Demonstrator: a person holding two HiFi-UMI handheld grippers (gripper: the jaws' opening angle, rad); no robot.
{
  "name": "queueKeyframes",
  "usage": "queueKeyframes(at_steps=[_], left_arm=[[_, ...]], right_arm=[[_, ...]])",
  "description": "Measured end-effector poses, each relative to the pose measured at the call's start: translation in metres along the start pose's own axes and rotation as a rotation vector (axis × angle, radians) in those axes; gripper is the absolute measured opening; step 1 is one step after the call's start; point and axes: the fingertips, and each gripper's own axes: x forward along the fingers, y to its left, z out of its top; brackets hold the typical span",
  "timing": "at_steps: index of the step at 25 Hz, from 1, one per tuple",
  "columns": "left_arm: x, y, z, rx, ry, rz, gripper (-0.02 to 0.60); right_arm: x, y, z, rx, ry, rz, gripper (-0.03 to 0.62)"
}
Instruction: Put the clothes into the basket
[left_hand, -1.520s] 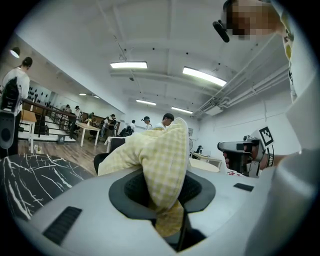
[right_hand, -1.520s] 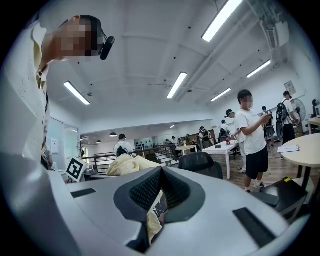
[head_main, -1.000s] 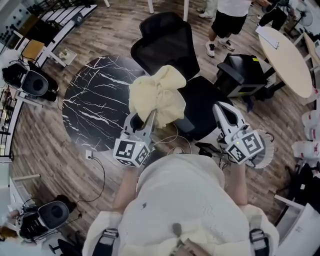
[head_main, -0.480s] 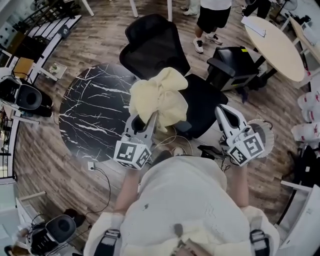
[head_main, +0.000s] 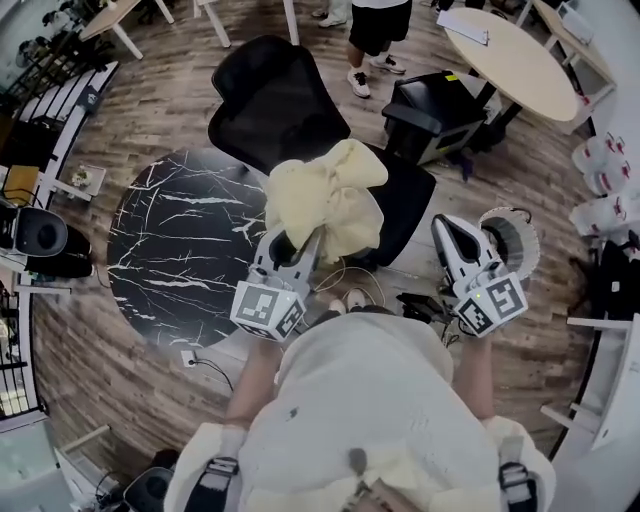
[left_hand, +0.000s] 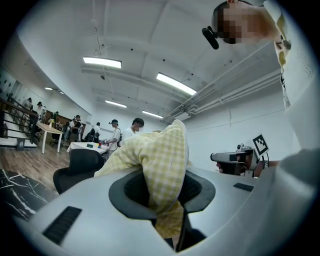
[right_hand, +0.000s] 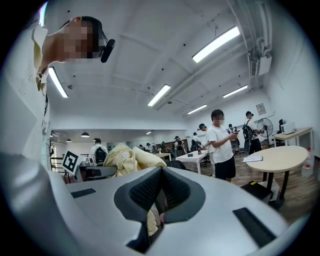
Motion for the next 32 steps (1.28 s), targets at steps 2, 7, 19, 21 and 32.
queueKeyframes(at_steps=[2,7,19,21,32], left_arm=[[0.005,-0.004,-0.004,0.002,0.011,-0.043,0.124],[0.012,-0.019,-0.018,0.001,0.028,-0.129,0.124],[0.049,-0.084,-0.042,-0.006,0.09,-0.32,0.124],[0.058,-0.098,-0.045,-0.006,0.101,-0.345,0.124],[0.128,-0.22,-0.078,-0.015,0.17,-0.442,0.124]], right_arm=[[-0.009,0.0,-0.002,0.001,-0.007,-0.042,0.008],[-0.034,0.0,-0.017,0.011,-0.017,-0.131,0.008],[-0.113,-0.028,-0.025,0.05,-0.045,-0.344,0.008],[-0.13,-0.038,-0.024,0.053,-0.05,-0.378,0.008],[-0.254,-0.114,-0.035,0.107,-0.04,-0.521,0.009]])
